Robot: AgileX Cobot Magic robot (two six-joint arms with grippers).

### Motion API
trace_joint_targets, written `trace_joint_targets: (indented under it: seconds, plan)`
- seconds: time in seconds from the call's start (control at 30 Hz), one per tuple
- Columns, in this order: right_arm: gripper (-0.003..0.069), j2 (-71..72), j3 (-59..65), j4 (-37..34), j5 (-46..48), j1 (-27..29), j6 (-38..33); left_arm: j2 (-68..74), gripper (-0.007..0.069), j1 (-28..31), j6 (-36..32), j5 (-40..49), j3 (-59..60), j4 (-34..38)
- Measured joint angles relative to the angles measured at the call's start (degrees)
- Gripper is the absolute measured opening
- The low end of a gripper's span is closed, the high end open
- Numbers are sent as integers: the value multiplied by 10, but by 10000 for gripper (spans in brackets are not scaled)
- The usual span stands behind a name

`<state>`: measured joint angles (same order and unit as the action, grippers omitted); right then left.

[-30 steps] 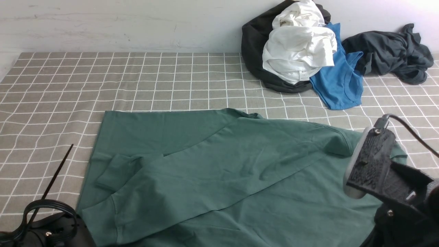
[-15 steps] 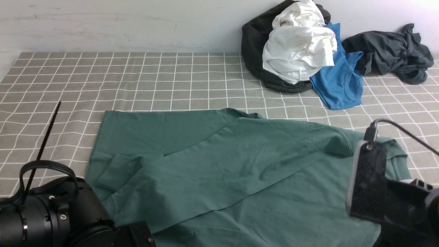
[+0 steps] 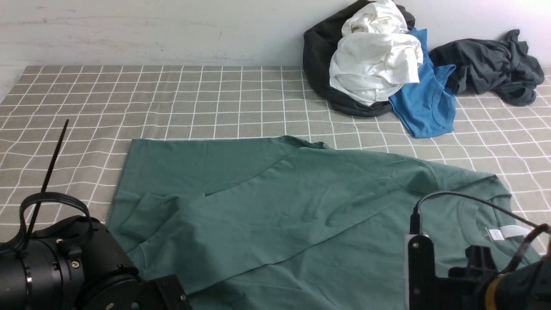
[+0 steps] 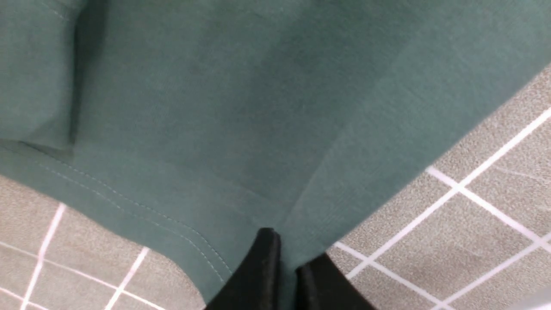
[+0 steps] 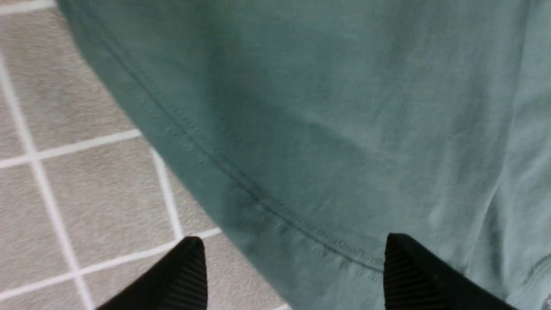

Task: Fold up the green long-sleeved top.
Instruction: Use both arms simultaneously to clamp the lower edge of the clothing fabric

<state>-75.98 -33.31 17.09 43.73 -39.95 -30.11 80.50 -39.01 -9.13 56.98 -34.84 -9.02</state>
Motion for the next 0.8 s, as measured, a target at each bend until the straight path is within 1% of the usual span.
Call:
trace_joint_targets:
  seconds: [0.1, 0.23, 0.37, 0.43, 0.47, 0.5, 0.57, 0.6, 0.63, 0.67, 0.8]
  plan:
    - [510, -82, 0, 14, -59, 24, 19, 0, 2, 0, 0, -2, 0, 0]
    - [507, -101, -7, 15, -54, 25, 19, 0, 2, 0, 0, -2, 1, 0]
    - [470, -102, -7, 11, -42, 25, 7, 0, 2, 0, 0, -2, 1, 0]
    - [439, -97, -7, 12, -31, 25, -12, 0, 2, 0, 0, -3, 1, 0]
    - [407, -91, -4, 15, -7, 25, -30, 0, 2, 0, 0, -3, 1, 0]
    - [407, -90, -4, 15, -7, 25, -33, 0, 2, 0, 0, -3, 1, 0]
    - [363, -85, -1, 14, 3, 32, -53, 0, 2, 0, 0, -4, 1, 0]
    - [344, -84, -1, 13, -2, 39, -55, 0, 2, 0, 0, -6, 1, 0]
    - [344, -84, -1, 13, -2, 40, -55, 0, 2, 0, 0, -6, 1, 0]
    - [317, -84, -1, 13, -17, 51, -58, 0, 2, 0, 0, -10, 1, 0]
    - [266, -88, -1, 15, -42, 68, -66, 0, 2, 0, 0, -15, 1, 0]
